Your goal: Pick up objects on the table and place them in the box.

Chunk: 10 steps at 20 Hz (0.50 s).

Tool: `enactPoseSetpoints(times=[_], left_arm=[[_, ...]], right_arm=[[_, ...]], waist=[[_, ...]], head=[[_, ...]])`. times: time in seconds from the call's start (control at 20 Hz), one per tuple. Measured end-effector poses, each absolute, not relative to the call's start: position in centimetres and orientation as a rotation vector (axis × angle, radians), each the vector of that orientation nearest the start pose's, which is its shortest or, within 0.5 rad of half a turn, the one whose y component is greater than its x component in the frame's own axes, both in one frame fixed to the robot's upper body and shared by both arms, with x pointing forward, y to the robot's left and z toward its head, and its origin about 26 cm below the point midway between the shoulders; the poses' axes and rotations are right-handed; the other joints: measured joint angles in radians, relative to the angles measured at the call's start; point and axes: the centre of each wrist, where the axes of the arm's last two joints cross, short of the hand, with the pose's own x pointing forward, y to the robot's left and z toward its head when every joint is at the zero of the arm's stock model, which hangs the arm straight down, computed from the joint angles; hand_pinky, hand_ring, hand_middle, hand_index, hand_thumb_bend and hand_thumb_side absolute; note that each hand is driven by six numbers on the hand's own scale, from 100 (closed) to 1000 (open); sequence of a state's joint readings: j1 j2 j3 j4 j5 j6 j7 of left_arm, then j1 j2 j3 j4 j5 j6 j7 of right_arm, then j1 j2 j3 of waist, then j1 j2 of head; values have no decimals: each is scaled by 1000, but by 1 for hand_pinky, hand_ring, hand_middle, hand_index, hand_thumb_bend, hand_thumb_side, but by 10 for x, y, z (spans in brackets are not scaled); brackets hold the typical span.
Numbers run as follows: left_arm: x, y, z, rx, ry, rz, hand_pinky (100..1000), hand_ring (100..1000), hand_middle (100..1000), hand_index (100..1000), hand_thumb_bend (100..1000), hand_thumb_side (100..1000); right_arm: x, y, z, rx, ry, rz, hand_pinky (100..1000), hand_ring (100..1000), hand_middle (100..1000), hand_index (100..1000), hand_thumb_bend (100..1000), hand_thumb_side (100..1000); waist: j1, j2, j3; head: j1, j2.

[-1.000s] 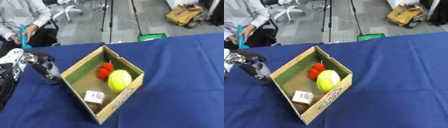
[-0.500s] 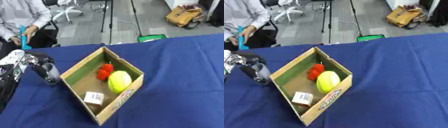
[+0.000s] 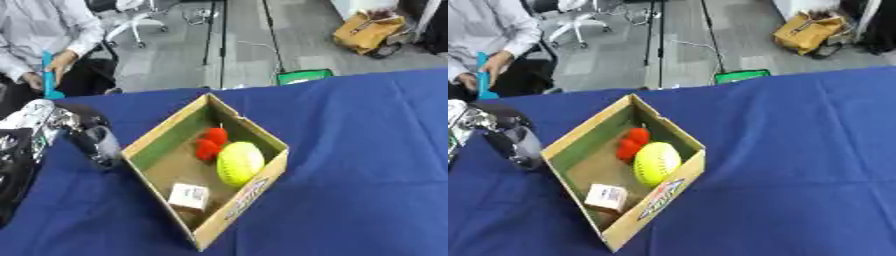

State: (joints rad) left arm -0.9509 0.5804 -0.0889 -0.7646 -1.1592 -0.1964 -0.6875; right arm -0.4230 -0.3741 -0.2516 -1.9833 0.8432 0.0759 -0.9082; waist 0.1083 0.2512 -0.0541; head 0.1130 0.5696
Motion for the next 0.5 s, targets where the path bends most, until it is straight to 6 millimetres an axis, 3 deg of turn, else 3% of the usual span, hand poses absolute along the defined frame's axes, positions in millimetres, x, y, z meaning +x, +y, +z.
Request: enactPoseSetpoints(times=[0.5], left_arm=[[475, 366, 195, 908, -761, -1596, 322, 570, 718, 794, 643, 451]], right_arm=[[302, -317, 257, 1951, 2497, 534, 784, 679, 575, 627, 100, 717]], waist=[[0, 1, 0]], head=[[0, 0]])
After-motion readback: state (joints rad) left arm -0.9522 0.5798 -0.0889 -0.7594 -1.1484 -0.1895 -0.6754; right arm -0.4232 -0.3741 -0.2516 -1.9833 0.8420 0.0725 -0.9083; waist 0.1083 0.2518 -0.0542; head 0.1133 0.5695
